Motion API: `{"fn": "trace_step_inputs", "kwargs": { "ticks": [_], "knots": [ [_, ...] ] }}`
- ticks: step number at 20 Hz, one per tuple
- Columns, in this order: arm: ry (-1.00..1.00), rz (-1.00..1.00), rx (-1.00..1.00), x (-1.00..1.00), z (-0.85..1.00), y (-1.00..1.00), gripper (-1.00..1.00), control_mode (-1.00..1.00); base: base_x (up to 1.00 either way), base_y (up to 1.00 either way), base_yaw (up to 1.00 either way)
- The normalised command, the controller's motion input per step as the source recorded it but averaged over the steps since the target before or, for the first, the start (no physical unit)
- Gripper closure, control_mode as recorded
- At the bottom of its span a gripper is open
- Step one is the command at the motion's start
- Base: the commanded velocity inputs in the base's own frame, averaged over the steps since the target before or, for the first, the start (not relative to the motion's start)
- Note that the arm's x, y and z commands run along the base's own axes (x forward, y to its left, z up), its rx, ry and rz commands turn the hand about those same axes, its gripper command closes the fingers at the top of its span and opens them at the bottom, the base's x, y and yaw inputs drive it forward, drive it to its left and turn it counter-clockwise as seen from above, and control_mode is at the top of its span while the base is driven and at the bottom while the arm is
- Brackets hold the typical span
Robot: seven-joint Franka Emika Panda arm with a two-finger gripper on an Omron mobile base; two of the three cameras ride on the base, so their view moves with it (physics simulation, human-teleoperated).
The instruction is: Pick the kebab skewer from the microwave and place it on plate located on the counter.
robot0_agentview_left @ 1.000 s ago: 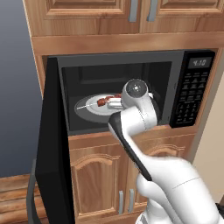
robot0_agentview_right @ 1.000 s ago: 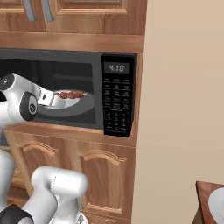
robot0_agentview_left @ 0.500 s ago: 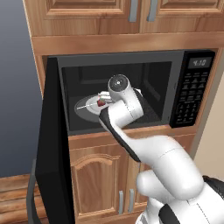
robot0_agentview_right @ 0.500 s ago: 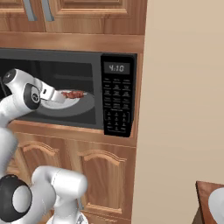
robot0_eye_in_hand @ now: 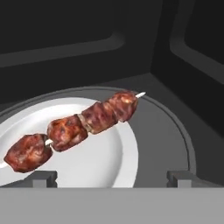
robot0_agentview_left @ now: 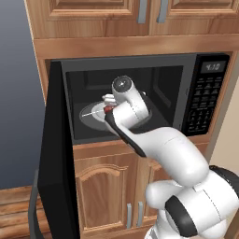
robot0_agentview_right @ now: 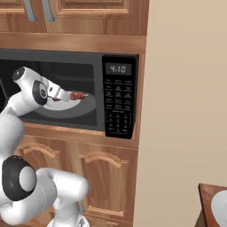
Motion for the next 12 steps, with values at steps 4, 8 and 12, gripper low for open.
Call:
{"fn": "trace_step_inputs", "kwargs": {
  "ticks": [4,8,12],
  "knots": [
    [-0.05,0.00,0.00,0.28,-0.24,0.00,-1.00,-1.00,0.00,0.00,0.00],
    [0.00,0.00,0.02,0.51,0.00,0.00,-1.00,-1.00,0.00,0.00,0.00],
    [0.01,0.00,0.01,0.46,0.00,0.00,-1.00,-1.00,0.00,0.00,0.00]
  ]
}}
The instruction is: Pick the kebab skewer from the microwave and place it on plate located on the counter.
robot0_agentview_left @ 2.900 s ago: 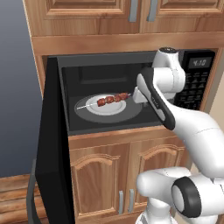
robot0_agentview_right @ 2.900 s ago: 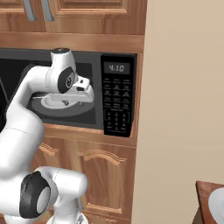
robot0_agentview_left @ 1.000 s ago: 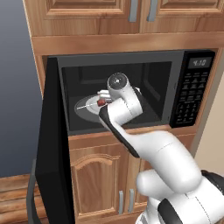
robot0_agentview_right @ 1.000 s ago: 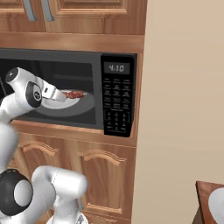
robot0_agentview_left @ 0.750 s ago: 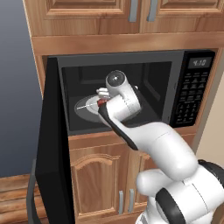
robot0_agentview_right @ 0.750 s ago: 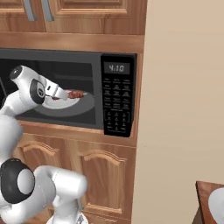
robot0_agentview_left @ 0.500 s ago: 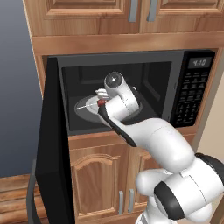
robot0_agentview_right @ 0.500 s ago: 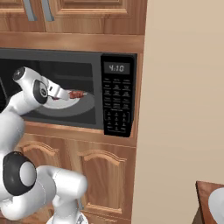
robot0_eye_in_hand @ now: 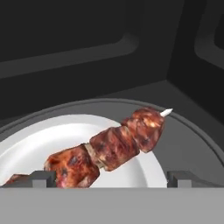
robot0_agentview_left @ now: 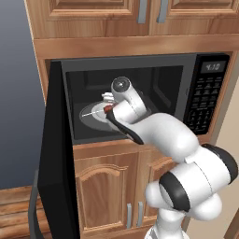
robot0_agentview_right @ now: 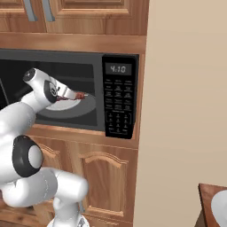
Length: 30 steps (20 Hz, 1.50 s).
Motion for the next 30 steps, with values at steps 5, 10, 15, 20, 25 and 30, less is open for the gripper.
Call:
{"fn": "trace_step_inputs", "kwargs": {
  "ticks": [5,10,15,20,25,30],
  "knots": [
    [0.01,0.00,0.00,0.21,-0.11,0.01,-1.00,-1.00,0.00,0.00,0.00],
    [0.01,0.00,0.00,0.17,-0.16,0.06,-1.00,-1.00,0.00,0.00,0.00],
    [0.04,-0.01,0.01,0.02,-0.10,0.04,-1.00,-1.00,0.00,0.00,0.00],
    [0.02,-0.06,0.06,0.00,-0.08,0.00,-1.00,-1.00,0.00,0.00,0.00],
    [-0.01,-0.13,0.07,0.00,-0.12,0.00,-1.00,-1.00,0.00,0.00,0.00],
    [-0.03,-0.15,0.03,0.00,0.00,0.00,-1.00,-1.00,0.00,0.00,0.00]
  ]
}}
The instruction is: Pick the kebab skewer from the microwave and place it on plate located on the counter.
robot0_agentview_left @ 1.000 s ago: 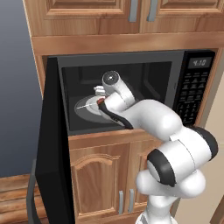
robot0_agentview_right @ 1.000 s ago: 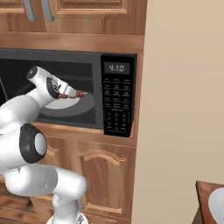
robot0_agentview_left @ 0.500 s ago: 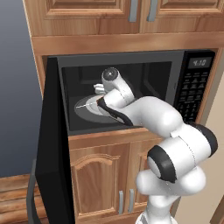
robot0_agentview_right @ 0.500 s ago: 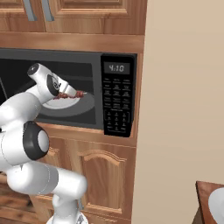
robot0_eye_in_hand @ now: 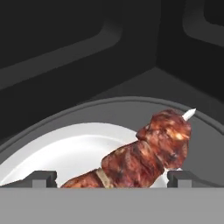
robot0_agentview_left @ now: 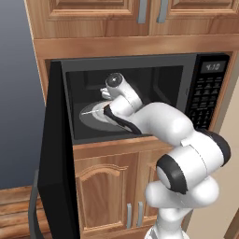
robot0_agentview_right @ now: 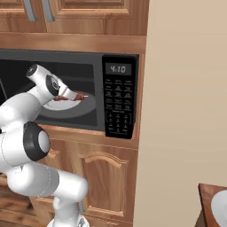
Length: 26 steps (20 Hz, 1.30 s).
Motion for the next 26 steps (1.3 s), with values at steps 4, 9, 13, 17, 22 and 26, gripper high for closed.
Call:
{"fn": "trace_step_inputs", "kwargs": {
  "ticks": [4,9,13,17,22,26],
  "knots": [
    [0.00,-0.17,0.04,0.00,0.00,0.00,-1.00,-1.00,0.00,0.00,0.00],
    [-0.02,-0.13,0.03,0.00,-0.02,0.00,-1.00,-1.00,0.00,0.00,0.00],
    [-0.05,-0.09,0.00,0.00,-0.26,0.00,-1.00,-1.00,0.00,0.00,0.00],
    [-0.07,-0.05,0.00,0.00,-0.39,0.00,-1.00,-1.00,0.00,0.00,0.00],
    [0.00,0.00,0.00,0.00,-0.04,0.00,-1.00,-1.00,0.00,0.00,0.00],
    [0.00,0.00,0.00,0.00,0.00,0.00,-1.00,-1.00,0.00,0.00,0.00]
  ]
}}
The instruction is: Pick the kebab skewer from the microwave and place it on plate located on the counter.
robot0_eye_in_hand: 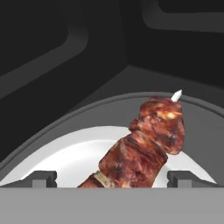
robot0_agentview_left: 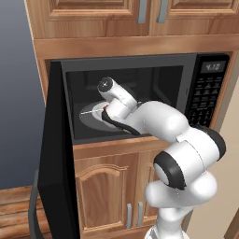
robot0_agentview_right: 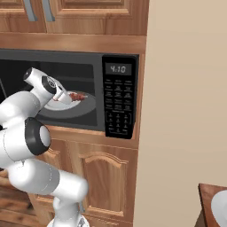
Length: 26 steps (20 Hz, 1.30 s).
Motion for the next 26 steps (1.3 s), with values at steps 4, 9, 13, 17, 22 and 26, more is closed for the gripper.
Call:
{"fn": "trace_step_inputs", "kwargs": {
  "ticks": [4,9,13,17,22,26],
  "knots": [
    [0.00,0.00,0.00,0.00,0.00,0.00,1.00,-1.00,0.00,0.00,0.00],
    [0.00,0.00,0.00,0.00,0.00,0.00,1.00,-1.00,0.00,0.00,0.00],
    [0.00,0.00,0.00,0.00,0.00,0.00,1.00,-1.00,0.00,0.00,0.00],
    [0.00,0.00,0.00,0.00,0.00,0.00,1.00,-1.00,0.00,0.00,0.00],
    [0.00,0.02,0.00,0.00,0.00,0.00,1.00,-1.00,0.00,0.00,0.00],
    [0.00,0.08,0.00,0.00,0.04,-0.01,1.00,-1.00,0.00,0.00,0.00]
  ]
}}
